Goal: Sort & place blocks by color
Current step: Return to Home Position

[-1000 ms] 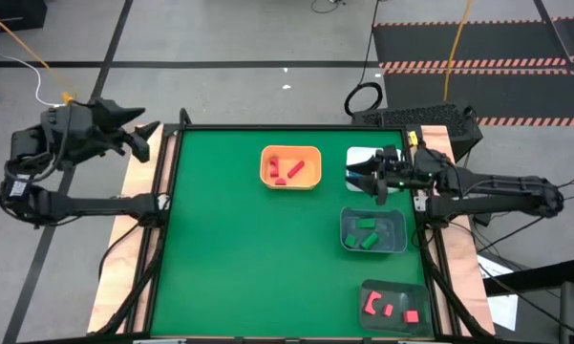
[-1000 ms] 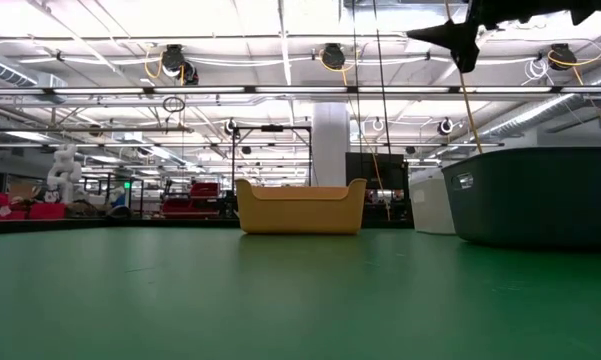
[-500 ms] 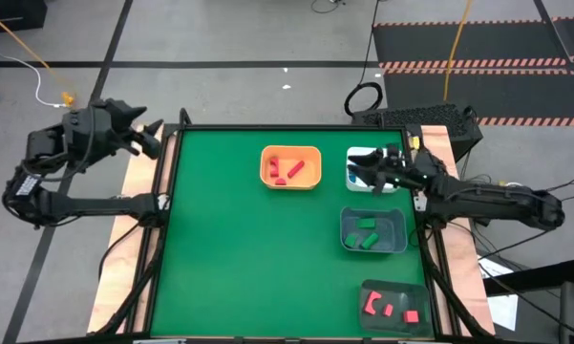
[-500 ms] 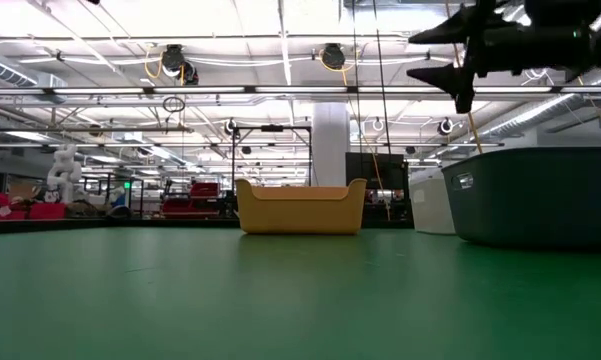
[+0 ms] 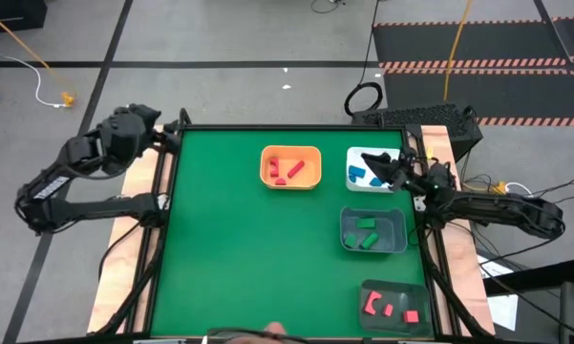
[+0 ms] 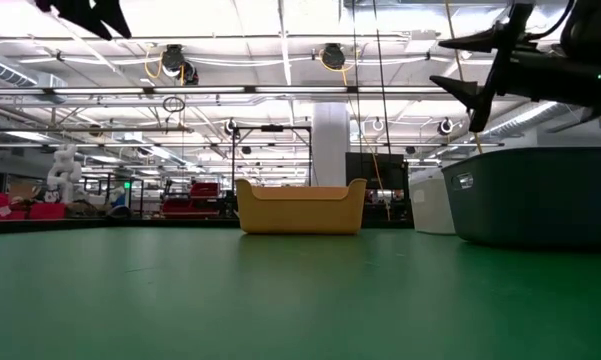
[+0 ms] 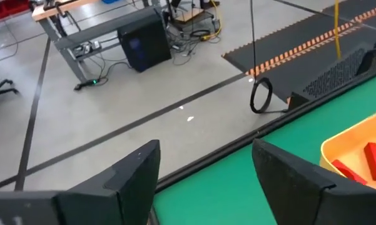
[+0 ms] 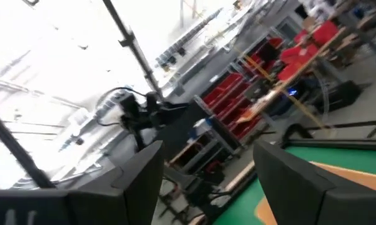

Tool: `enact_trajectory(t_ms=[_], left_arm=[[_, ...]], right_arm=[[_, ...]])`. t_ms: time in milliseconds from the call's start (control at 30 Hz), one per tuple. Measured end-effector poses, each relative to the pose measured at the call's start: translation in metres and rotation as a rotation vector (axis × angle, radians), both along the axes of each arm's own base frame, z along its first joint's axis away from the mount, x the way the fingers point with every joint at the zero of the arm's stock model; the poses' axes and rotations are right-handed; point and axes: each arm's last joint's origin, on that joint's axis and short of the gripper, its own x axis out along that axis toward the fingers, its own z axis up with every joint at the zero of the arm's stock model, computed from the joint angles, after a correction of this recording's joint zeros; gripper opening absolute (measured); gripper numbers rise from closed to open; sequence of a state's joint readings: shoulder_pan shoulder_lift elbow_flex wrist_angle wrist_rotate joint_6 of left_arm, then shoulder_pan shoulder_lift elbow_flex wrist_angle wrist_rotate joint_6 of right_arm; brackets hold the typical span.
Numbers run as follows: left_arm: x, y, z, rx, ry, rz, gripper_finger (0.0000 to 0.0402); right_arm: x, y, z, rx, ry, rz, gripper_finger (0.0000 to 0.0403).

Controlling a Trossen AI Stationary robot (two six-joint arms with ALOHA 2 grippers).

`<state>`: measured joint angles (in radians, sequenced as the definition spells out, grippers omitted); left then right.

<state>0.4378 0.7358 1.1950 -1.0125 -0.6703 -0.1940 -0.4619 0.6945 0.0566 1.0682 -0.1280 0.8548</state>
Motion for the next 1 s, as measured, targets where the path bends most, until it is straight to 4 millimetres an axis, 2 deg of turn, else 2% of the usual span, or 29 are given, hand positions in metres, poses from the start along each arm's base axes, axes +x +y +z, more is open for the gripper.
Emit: enact_trajectory(t_ms=[133,367,700,800,1000], left_arm=[[0.0,0.003,-0.012,-0.014,-0.042,0.024,0.0255],[0.004,0.008,-0.049,-0.086,-0.188,0.067,0.0255],[0.009,0.015,-0.085,-0.16,-0.349,0.065,0.0255],[0.016,0.019,-0.099,-0.182,-0.401,0.056,0.0255],[0.03,0.027,-0.122,-0.115,-0.5,-0.016,0.0255]], right_arm=[[0.0,0.0,0.0,0.03,-0.004,0.044,0.0236],[-0.001,-0.004,-0.003,0.064,0.015,0.072,0.0236],[-0.003,-0.008,-0.006,0.073,0.053,0.126,0.0236],[-0.003,-0.009,-0.009,0.093,0.083,0.145,0.0236],[-0.004,-0.01,-0.01,0.078,0.11,0.196,0.0236]])
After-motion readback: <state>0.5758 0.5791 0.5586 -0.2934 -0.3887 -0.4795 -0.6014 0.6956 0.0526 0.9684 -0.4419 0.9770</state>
